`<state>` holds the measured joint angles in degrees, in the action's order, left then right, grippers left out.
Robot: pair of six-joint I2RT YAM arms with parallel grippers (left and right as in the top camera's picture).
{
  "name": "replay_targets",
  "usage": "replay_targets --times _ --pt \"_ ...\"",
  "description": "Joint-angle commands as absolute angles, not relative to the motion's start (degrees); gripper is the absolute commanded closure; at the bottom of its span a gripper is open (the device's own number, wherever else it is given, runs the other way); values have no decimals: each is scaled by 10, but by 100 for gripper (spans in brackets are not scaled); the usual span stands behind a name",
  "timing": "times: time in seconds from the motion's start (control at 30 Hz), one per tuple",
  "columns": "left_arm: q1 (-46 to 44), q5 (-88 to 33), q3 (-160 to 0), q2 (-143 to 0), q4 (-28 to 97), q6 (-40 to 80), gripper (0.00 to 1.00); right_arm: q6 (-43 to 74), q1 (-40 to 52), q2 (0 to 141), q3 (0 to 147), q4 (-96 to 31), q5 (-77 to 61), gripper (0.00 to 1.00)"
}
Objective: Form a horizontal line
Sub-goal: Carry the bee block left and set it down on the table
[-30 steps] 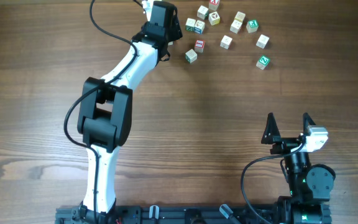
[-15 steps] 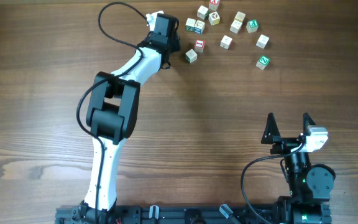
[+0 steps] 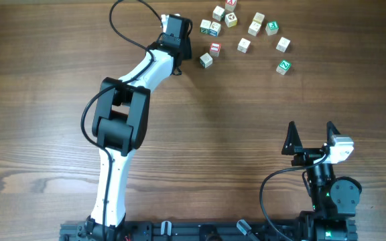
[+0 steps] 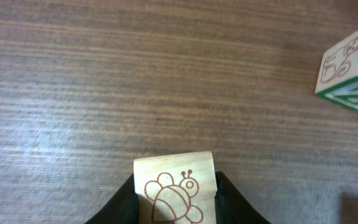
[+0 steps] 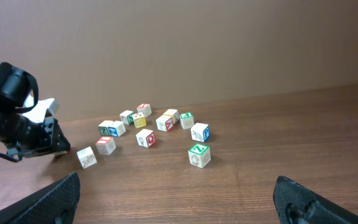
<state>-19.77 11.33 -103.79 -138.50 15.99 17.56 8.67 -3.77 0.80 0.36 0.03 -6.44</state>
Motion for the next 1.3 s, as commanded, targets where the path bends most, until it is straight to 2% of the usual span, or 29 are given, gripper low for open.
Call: replay_targets --times 0.0,0.37,0.6,0.77,1.03,1.27 --pt "-199 119 -1033 -1316 182 167 76 76 -36 6 3 4 -74 0" --pt "-255 119 -1033 -1193 377 185 73 76 -36 6 3 4 -74 0" --pt "-284 119 -1029 -1192 482 269 79 76 -36 6 3 4 -74 0" --pt "-293 119 -987 -1192 474 280 80 76 -36 6 3 4 -74 0" --pt "-331 119 -855 -1192 350 275 77 76 -36 6 3 4 -74 0" --pt "-331 121 -804 -1193 297 275 73 76 -36 6 3 4 -74 0"
